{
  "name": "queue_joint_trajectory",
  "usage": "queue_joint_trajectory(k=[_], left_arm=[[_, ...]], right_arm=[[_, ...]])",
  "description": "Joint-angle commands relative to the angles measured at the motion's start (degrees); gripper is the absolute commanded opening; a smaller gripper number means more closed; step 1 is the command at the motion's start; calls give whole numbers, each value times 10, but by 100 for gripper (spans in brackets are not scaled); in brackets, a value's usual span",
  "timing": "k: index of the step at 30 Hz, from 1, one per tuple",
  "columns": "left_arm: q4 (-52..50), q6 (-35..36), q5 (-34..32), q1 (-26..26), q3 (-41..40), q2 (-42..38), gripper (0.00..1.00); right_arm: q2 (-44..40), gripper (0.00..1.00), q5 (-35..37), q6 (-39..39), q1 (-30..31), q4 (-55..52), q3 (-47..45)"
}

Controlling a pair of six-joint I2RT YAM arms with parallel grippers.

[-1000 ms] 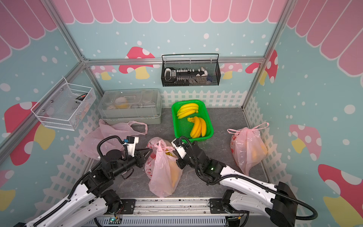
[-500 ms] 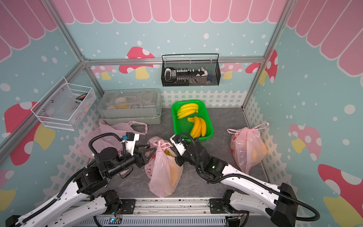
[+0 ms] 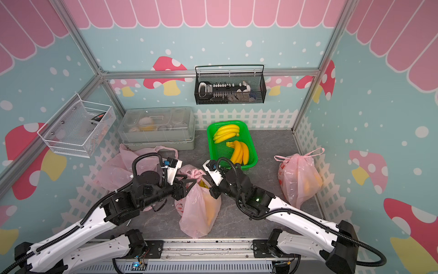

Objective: Place the banana into a plastic bag & tie a knot
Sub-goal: Tie the plastic bag at the center of the board.

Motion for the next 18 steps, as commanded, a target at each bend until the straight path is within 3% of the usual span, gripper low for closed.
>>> queue_joint_trajectory(k=[1,8,18], left_arm=[[-16,17,-19,-4,22,11,57],[-19,19,-38,-5,29,33,46],[0,27,-44,-6,27,37,16]], right_arm=[[10,0,-16,-12,3,2,21],[16,0,-27,-10,6,6,22],[16,1,-27,5,9,12,20]])
